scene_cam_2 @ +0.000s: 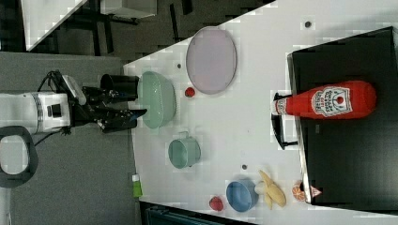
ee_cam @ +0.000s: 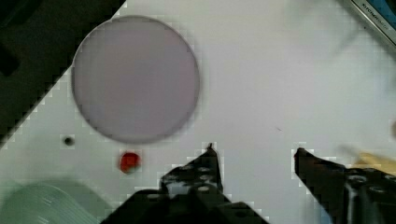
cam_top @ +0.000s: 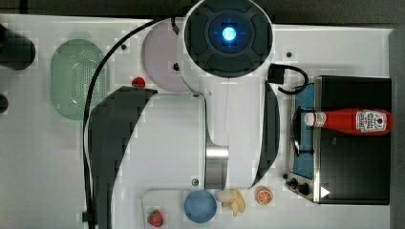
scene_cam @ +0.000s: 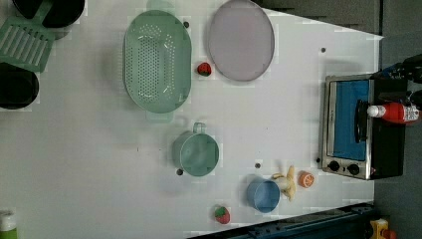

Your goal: Pick Ketchup from oven and place it on table.

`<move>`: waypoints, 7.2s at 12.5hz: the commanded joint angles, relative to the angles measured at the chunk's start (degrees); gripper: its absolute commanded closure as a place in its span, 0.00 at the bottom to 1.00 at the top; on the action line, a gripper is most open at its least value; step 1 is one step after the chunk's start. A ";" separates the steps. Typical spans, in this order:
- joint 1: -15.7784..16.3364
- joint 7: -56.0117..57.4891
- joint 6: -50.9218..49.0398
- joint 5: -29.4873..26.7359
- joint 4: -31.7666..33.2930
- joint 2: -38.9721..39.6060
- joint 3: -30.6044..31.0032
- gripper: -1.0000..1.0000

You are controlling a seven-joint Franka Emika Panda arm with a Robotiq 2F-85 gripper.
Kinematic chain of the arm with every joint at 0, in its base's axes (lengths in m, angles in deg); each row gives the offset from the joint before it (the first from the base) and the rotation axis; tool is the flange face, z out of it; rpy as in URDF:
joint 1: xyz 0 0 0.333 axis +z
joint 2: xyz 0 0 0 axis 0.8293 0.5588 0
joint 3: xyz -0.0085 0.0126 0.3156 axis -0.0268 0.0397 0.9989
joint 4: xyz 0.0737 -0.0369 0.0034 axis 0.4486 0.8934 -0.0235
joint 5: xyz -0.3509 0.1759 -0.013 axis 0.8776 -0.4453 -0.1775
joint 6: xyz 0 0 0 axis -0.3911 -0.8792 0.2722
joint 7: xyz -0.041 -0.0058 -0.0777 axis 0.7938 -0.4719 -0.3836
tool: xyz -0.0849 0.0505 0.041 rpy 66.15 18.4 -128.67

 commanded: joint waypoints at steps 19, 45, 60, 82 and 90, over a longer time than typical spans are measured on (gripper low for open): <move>-4.08 -3.48 13.93 1.24 7.29 0.62 -31.77 0.00; -7.08 -3.35 19.73 -10.90 -4.57 19.35 -34.77 0.36; 5.00 -2.72 -5.81 -0.89 -6.50 2.98 -11.85 0.36; 5.22 -6.85 38.62 -1.27 24.84 16.60 -7.85 0.00; 5.36 -7.20 11.00 -0.95 4.60 0.90 -7.20 0.00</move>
